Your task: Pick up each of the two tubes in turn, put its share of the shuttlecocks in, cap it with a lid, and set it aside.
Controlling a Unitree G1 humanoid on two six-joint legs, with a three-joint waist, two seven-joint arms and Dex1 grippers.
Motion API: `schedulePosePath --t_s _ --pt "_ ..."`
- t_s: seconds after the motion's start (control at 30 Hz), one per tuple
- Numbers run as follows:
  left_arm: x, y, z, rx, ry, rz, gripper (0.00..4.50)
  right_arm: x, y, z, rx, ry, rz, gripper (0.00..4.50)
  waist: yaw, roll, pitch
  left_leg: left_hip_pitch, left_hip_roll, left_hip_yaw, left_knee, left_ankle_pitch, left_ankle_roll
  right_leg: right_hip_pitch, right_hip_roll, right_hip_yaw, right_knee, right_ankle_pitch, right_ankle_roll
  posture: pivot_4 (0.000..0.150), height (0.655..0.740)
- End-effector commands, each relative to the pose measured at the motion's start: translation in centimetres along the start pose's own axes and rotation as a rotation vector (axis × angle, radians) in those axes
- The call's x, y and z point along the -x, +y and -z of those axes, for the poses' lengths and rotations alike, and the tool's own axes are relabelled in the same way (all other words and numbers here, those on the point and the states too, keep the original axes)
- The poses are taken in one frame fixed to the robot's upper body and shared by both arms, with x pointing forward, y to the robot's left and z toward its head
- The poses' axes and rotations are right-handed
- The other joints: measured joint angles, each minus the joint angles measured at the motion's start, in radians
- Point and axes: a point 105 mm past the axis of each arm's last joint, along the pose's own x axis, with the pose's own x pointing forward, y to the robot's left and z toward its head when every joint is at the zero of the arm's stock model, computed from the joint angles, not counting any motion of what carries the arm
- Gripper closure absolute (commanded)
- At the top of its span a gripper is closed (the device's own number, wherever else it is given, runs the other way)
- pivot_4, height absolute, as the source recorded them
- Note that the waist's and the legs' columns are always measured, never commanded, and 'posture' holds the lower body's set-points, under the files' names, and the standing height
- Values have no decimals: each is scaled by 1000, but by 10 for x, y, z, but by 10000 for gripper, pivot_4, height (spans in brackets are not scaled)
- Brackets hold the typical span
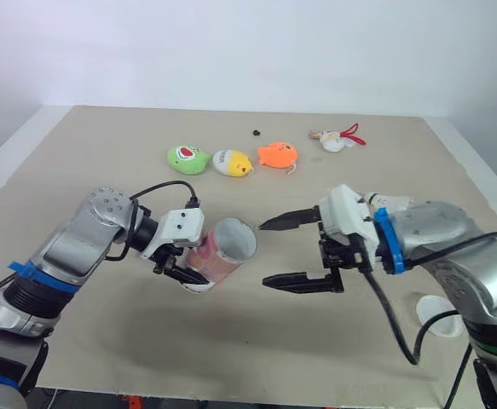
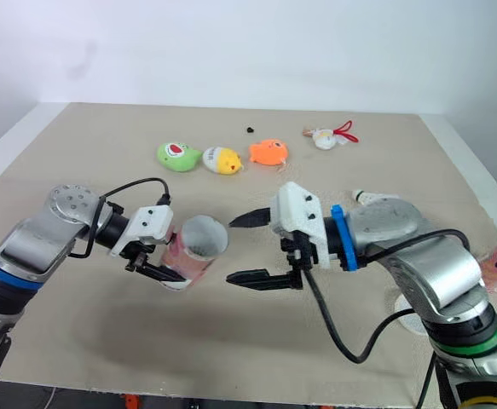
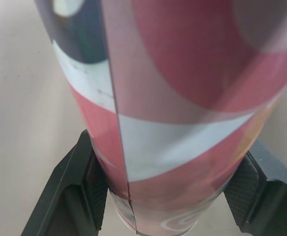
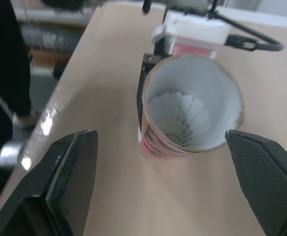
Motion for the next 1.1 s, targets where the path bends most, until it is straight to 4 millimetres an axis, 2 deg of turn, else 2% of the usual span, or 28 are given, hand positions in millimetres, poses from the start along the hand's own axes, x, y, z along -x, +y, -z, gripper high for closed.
schedulePosePath --t_s 0.03,0.1,0.2,0.33,0.43,0.57,0.63,0.7,0.8,0.97,1.1 --pt "-11 -6 4 11 15 37 17461 19 -4 -12 -2 -41 85 709 0 0 0 0 0 0 0 0 0 0 0 0 0 0 0 1500 7400" --pt "-11 -7 4 12 14 38 17461 35 -14 -4 -48 -41 203 709 1 0 0 0 0 0 0 0 0 0 0 0 0 0 0 1500 7400" --pt "-12 -10 5 16 13 40 17461 75 -40 23 -142 -21 527 709 3 -1 0 -1 0 0 0 0 0 0 -1 0 -1 0 1 1500 7400" --pt "-12 -12 6 24 10 39 17461 130 -52 53 -230 -13 904 709 4 -1 0 -1 -1 0 0 0 0 0 -1 0 -1 1 3 1500 7400" --pt "-13 -13 8 28 10 40 17461 158 -42 69 -280 5 1066 709 4 0 -1 -1 -1 0 0 0 0 0 -1 0 -1 1 5 1500 7400" --pt "-15 -16 10 26 11 57 17461 180 -23 76 -323 7 1158 709 3 1 -1 -1 -1 0 -1 0 0 0 0 0 -1 1 4 1500 7400" --pt "-17 -16 12 22 13 66 17461 194 -10 87 -368 42 1195 709 3 1 -1 0 -1 0 -1 0 0 1 0 0 -1 1 3 1500 7400" --pt "-20 -17 15 18 20 80 17461 198 3 103 -431 85 1186 709 4 1 -1 0 -1 0 -1 0 0 2 -1 0 -1 -1 2 1500 7400" --pt "-23 -17 17 12 26 96 17461 193 14 124 -479 158 1150 709 0 3 -2 2 -1 1 -1 0 0 2 -1 1 -1 -1 1 1500 7400" --pt "-26 -13 13 -13 27 94 17461 186 11 148 -486 223 1147 709 -3 5 -4 7 -1 3 -1 0 0 6 -1 3 -2 0 1 1500 7400" --pt "-28 -11 9 -24 16 88 17461 189 4 165 -485 271 1170 709 2 7 -5 6 -3 2 0 0 0 6 -2 4 -2 -1 2 1500 7400"
